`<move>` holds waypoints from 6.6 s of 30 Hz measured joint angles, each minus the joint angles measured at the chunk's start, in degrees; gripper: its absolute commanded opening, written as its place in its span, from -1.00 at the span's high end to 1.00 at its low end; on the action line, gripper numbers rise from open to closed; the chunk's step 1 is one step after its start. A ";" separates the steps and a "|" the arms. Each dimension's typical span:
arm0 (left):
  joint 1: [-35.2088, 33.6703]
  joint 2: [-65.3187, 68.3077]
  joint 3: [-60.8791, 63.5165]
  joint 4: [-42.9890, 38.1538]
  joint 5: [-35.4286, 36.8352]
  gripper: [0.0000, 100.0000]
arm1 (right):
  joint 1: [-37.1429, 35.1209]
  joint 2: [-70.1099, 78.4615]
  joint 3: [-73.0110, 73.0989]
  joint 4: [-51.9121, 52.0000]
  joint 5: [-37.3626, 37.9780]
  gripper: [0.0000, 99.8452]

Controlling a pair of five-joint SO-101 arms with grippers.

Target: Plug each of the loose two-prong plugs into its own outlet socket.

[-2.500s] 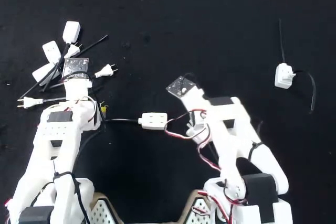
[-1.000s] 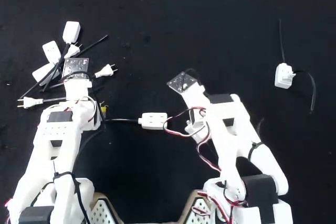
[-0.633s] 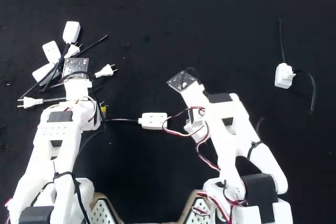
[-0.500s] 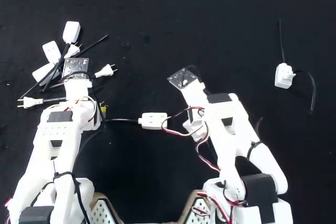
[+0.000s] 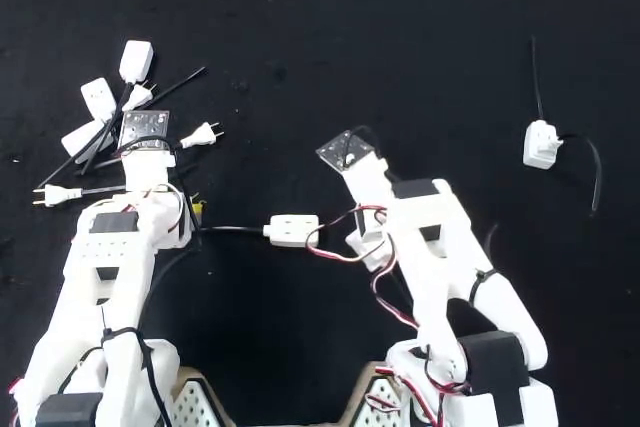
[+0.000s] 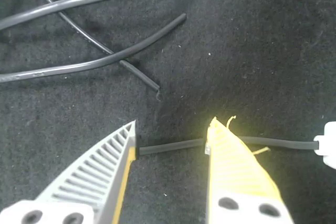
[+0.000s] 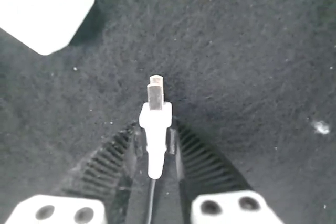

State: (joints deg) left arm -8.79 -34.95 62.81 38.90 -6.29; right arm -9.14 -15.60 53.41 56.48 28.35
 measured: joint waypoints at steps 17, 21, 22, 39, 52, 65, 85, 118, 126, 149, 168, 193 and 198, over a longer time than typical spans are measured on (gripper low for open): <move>0.00 0.00 0.00 0.00 0.00 0.56 | 0.00 0.00 0.09 0.09 0.79 0.86; 0.00 0.00 0.00 0.00 0.00 0.56 | 0.00 0.00 0.09 0.09 0.79 0.98; 0.00 0.00 0.00 0.00 0.00 0.56 | 0.00 0.00 0.09 0.09 0.79 0.98; 0.35 0.00 -0.18 0.00 0.00 0.56 | -2.20 -25.76 0.62 9.67 0.88 0.98; 7.74 0.00 -6.68 5.71 3.78 0.56 | -14.51 -37.80 23.47 -21.89 -7.03 0.98; 14.33 -26.99 5.80 2.46 8.53 0.56 | -22.86 -37.89 29.01 -35.60 -16.44 0.98; 21.27 -57.93 25.67 -0.53 8.53 0.56 | -32.35 -37.89 29.45 -35.78 -17.14 0.98; 17.23 -69.01 31.47 -0.62 7.21 0.56 | -32.70 -67.52 31.12 -18.64 -17.05 0.98; 14.24 -68.66 31.56 -0.53 6.86 0.56 | -26.37 -68.13 31.03 -18.20 -17.05 0.98; 13.01 -68.48 31.56 4.22 6.77 0.56 | -13.63 -11.52 -12.66 8.53 -16.79 0.98; 13.01 -68.48 31.56 4.66 6.77 0.56 | 2.20 18.02 -16.09 -5.80 -15.12 0.84; 13.01 -68.48 31.56 3.60 6.77 0.56 | -7.74 0.26 -10.46 3.25 -11.69 0.98; 13.01 -68.48 31.56 1.05 6.77 0.56 | -18.81 -13.63 2.02 -2.99 -11.60 0.98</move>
State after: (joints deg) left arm 4.22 -103.43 94.37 39.96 0.48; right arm -27.96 -29.23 55.43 53.49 16.75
